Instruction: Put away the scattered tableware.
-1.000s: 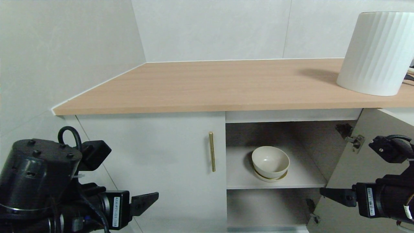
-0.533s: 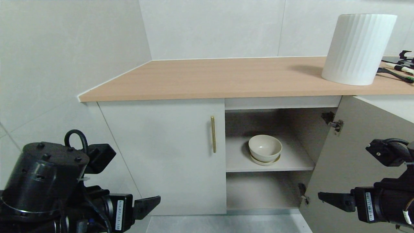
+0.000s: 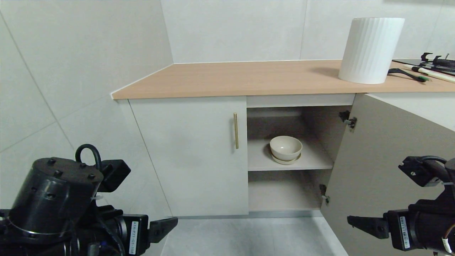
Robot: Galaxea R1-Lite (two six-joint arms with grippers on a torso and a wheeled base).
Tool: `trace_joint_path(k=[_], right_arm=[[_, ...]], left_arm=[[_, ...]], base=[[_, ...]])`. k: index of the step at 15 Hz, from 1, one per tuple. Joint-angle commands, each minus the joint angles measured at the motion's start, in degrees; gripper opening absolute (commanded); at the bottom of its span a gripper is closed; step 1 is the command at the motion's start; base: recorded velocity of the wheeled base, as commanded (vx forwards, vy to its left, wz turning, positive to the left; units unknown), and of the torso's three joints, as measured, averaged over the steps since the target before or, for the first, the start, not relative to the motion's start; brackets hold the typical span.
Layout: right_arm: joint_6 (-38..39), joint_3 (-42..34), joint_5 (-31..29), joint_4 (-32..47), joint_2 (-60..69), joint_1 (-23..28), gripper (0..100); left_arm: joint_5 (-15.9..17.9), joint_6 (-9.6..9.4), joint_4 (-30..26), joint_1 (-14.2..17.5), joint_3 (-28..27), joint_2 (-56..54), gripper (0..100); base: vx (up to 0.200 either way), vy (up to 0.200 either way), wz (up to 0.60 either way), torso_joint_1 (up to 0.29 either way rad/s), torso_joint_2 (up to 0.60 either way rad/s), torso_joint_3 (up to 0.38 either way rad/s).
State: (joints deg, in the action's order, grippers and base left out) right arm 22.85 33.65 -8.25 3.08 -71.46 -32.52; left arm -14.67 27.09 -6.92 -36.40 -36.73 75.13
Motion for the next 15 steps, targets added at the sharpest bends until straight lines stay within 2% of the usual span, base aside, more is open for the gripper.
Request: trace_joint_path(k=[1, 4, 13, 15], right_arm=[[0.0, -0.1, 0.0, 0.1, -0.3, 0.0, 100], [0.0, -0.1, 0.0, 0.1, -0.3, 0.0, 100], [-0.5, -0.4, -2.2, 0.3, 1.2, 0.1, 100], [-2.5, 0.1, -4.3, 4.4, 2.3, 0.2, 100]], left_arm=[[0.0, 0.07, 0.0, 0.0, 0.0, 0.2, 100], [0.0, 0.07, 0.0, 0.0, 0.1, 0.2, 100], [-0.1, -0.11, 0.0, 0.0, 0.4, 0.2, 100], [-0.2, -0.11, 0.0, 0.0, 0.4, 0.2, 100]], base=[[-0.200, 0.000, 0.00, 0.007, 0.00, 0.002], [-0.200, 0.000, 0.00, 0.004, 0.00, 0.002], [0.000, 0.000, 0.00, 0.000, 0.00, 0.000], [0.000, 0.000, 0.00, 0.000, 0.00, 0.000]])
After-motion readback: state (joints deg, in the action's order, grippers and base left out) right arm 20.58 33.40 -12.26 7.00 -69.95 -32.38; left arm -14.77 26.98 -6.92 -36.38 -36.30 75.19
